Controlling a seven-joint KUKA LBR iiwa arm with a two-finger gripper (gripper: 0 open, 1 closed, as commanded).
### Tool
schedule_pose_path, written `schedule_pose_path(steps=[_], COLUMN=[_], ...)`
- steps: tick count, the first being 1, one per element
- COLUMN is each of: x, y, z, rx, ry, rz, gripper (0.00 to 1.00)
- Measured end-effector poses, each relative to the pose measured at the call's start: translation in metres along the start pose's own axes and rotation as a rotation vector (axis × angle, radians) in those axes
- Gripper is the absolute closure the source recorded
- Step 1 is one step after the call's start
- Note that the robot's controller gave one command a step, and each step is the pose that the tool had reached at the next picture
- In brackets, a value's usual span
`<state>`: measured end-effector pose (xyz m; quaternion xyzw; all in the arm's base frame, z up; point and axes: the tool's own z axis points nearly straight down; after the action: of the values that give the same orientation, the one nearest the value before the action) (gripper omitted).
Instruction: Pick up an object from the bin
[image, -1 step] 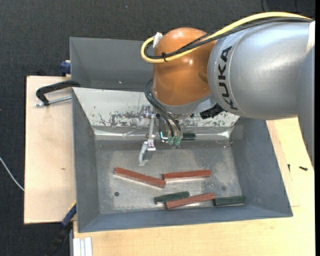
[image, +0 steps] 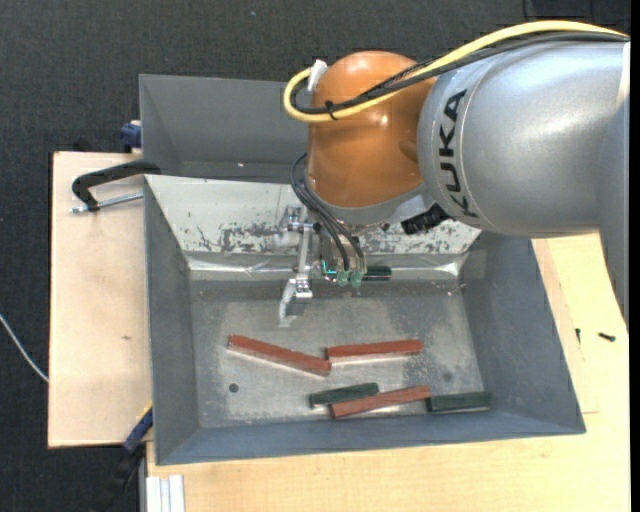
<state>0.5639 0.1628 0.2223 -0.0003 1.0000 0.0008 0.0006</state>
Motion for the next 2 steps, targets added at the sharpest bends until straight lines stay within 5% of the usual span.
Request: schedule_pose_path(steps=[1,2], x=[0.011,-0.004], y=[-0.002,-0.011], z=[0.053,0.119], rx=[-0.001,-0.001], ry=[-0.005,-0.003], rz=[-0.003,0.037], gripper=[0.0,0.0])
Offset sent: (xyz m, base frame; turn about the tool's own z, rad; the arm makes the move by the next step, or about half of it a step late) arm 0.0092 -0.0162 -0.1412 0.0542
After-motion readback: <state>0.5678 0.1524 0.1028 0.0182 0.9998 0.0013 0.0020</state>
